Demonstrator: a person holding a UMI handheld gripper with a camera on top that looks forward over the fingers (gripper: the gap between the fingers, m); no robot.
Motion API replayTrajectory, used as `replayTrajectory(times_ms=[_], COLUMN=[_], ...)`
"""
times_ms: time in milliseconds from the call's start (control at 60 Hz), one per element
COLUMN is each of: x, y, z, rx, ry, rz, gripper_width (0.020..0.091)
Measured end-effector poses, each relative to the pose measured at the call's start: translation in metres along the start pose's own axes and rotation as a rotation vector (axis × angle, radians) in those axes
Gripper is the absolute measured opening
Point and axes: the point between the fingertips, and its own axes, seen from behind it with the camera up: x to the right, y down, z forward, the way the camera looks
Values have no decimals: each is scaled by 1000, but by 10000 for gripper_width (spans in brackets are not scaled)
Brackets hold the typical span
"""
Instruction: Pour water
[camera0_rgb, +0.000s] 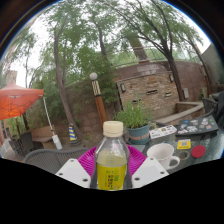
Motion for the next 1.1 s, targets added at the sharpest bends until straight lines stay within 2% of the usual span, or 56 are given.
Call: replayTrajectory(times_ms=[50,183,300,400,550,667,767,850,917,1000,1100], x=[0,16,48,76,82,74,67,43,32,26,71], y=[-9,-24,-28,-15,-29,-33,-30,-46,-69,-114,-189], z=[20,46,51,59,50,52,55,48,41,5,-29], rx=[8,-26,-16,12,47,35,4,-52,-46,48,244], ry=[-52,-206,-272,-281,-313,-335,-313,-397,-436,-462,-370], rz=[220,937,1475,1662,1853,1936,1934,1777,1561,1176,661], gripper_width=[412,412,411,410,407,409,409,410,410,412,411])
